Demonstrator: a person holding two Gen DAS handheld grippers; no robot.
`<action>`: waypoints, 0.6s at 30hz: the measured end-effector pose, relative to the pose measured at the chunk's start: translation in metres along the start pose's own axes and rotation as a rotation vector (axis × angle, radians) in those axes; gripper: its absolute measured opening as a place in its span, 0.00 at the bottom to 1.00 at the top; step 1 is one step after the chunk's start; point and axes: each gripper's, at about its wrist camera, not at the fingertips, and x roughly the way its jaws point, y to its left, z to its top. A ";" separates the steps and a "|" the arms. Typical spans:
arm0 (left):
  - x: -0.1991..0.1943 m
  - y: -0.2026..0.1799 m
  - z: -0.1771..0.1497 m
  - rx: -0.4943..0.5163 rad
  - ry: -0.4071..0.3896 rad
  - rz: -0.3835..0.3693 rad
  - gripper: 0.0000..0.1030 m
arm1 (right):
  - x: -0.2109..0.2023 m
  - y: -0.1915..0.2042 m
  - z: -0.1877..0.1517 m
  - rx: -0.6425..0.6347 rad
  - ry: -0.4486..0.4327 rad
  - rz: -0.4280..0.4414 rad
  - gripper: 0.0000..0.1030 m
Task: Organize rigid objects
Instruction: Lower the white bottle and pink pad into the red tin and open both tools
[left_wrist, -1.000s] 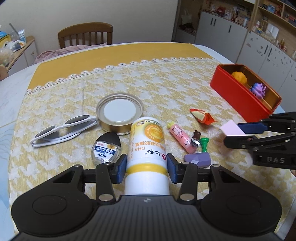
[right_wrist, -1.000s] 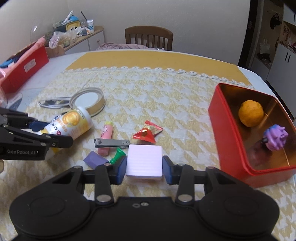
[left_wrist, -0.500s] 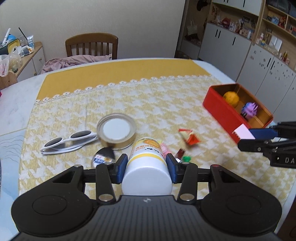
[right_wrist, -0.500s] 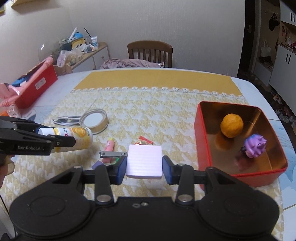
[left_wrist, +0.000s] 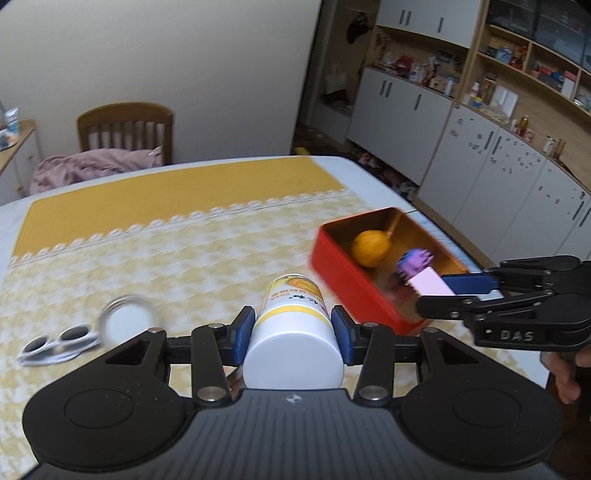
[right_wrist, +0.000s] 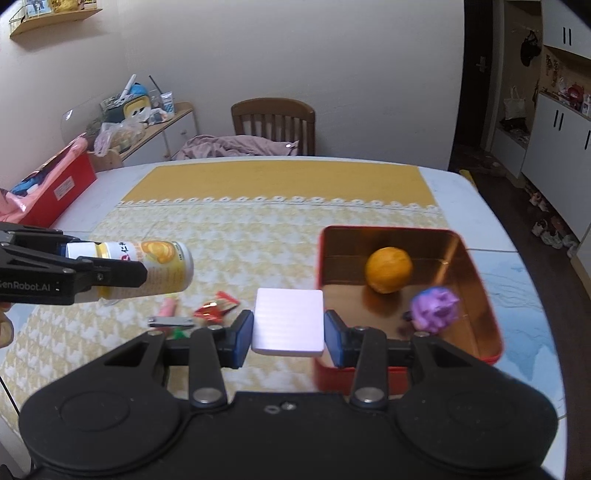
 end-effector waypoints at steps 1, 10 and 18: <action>0.003 -0.007 0.004 0.006 -0.002 -0.008 0.43 | -0.001 -0.006 0.001 0.000 -0.003 -0.003 0.39; 0.048 -0.067 0.026 0.045 0.008 -0.032 0.43 | 0.007 -0.067 0.012 0.017 -0.009 -0.033 0.39; 0.100 -0.099 0.038 0.027 0.057 -0.003 0.43 | 0.037 -0.116 0.022 0.027 0.032 -0.039 0.39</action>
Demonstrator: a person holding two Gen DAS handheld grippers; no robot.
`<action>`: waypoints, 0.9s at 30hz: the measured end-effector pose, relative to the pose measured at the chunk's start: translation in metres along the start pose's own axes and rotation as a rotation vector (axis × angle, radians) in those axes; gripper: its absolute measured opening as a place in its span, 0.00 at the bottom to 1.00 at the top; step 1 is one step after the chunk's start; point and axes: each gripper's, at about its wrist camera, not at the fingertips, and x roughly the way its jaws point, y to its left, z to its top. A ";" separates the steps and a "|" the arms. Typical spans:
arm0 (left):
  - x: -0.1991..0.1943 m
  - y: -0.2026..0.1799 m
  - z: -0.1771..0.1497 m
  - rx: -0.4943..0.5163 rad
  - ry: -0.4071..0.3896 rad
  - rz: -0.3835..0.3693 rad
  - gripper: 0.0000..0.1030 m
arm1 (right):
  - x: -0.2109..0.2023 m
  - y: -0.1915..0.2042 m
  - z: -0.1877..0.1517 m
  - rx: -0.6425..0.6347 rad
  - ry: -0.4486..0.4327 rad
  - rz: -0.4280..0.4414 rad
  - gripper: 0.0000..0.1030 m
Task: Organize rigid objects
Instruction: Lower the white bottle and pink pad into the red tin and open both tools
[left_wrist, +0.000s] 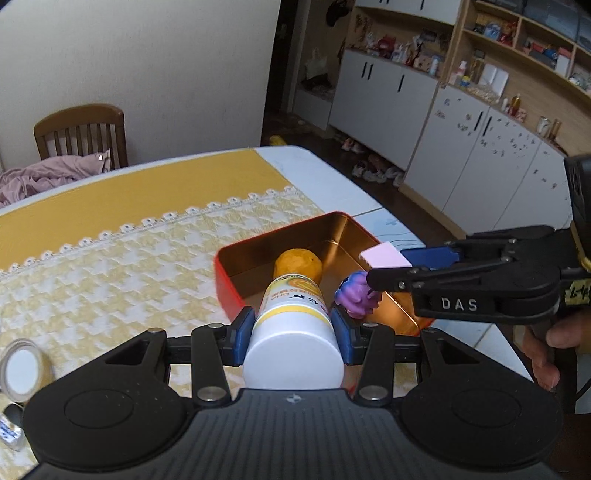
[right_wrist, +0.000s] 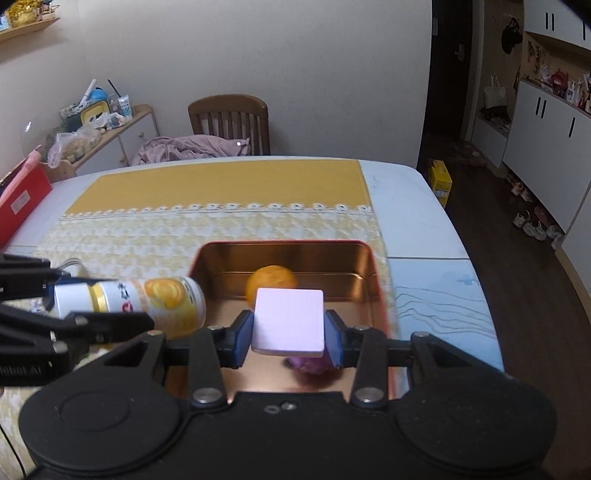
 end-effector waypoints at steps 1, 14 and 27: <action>0.006 -0.004 0.001 -0.002 0.005 0.006 0.43 | 0.005 -0.004 0.002 -0.002 0.007 0.000 0.39; 0.061 -0.031 0.008 -0.006 0.064 0.087 0.43 | 0.059 -0.030 0.022 -0.099 0.082 0.005 0.39; 0.092 -0.037 0.002 -0.018 0.136 0.099 0.38 | 0.080 -0.031 0.018 -0.156 0.122 0.036 0.39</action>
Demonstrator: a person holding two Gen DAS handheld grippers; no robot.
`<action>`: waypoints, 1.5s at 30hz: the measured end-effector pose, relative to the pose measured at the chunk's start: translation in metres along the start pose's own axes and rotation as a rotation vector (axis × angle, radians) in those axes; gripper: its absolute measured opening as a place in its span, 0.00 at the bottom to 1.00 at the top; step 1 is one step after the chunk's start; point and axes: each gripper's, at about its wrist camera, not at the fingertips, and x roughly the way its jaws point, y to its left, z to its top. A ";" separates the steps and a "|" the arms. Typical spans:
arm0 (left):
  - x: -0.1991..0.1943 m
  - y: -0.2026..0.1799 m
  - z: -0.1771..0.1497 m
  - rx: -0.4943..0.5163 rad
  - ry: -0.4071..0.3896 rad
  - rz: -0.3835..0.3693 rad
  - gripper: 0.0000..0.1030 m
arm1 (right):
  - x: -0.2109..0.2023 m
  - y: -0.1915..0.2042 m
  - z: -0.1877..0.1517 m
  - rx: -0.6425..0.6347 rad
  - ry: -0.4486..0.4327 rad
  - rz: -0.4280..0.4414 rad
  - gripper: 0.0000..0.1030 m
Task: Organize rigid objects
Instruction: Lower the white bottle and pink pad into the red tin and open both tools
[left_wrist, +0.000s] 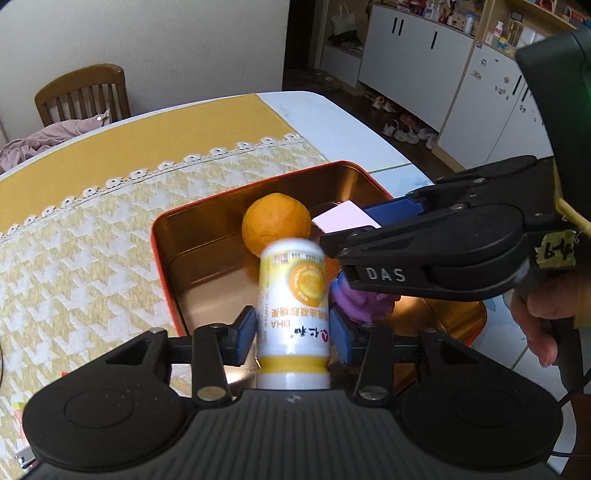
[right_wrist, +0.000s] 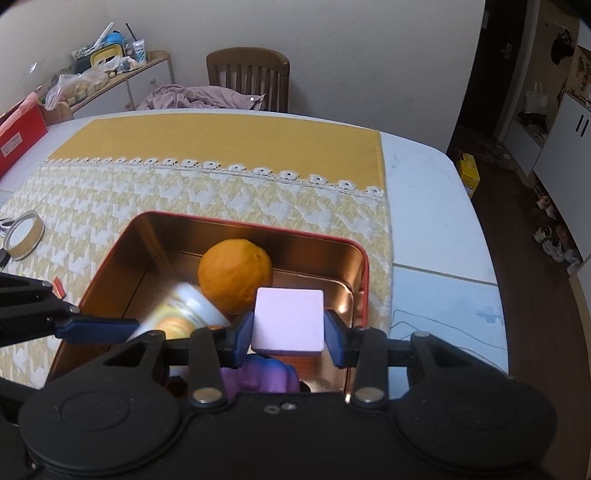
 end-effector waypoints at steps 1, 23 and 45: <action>0.000 -0.002 0.000 0.008 -0.002 0.003 0.38 | 0.001 -0.001 0.000 0.002 0.004 -0.002 0.39; -0.023 -0.009 -0.001 0.018 -0.038 -0.020 0.42 | -0.042 -0.008 -0.012 0.083 -0.057 0.067 0.45; -0.096 0.030 -0.018 -0.007 -0.156 0.002 0.56 | -0.102 0.029 -0.020 0.138 -0.169 0.083 0.63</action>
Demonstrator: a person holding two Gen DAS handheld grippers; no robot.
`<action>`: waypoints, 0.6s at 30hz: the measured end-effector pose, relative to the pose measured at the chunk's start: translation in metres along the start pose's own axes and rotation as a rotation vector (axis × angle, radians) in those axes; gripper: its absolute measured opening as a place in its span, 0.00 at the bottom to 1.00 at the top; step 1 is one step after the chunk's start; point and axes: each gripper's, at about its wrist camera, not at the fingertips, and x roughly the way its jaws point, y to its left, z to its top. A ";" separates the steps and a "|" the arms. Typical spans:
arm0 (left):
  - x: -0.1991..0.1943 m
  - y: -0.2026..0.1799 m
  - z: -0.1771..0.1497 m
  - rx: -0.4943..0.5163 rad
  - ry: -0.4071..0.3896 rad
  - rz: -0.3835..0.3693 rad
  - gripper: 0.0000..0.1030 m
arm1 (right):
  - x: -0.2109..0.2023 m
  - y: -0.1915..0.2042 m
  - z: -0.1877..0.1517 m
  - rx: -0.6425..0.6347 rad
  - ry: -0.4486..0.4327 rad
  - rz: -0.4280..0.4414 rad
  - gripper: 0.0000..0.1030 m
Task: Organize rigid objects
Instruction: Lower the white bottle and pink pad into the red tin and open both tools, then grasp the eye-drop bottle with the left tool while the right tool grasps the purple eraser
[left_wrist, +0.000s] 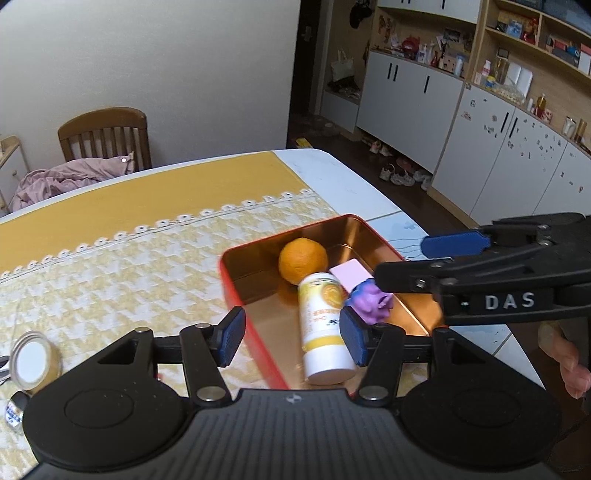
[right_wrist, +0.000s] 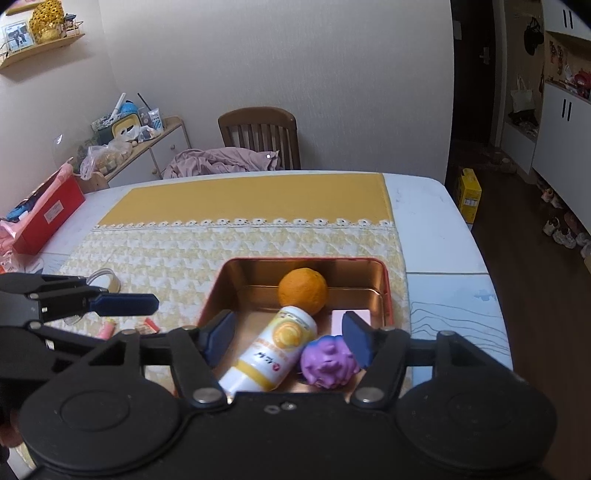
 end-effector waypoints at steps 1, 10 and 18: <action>-0.003 0.004 -0.001 -0.005 -0.003 0.002 0.57 | -0.002 0.003 -0.001 0.005 -0.003 0.002 0.63; -0.034 0.042 -0.012 -0.023 -0.039 0.019 0.64 | -0.008 0.039 -0.006 0.046 -0.018 0.024 0.74; -0.060 0.084 -0.029 -0.042 -0.063 0.040 0.72 | -0.009 0.086 -0.014 0.018 -0.044 0.031 0.87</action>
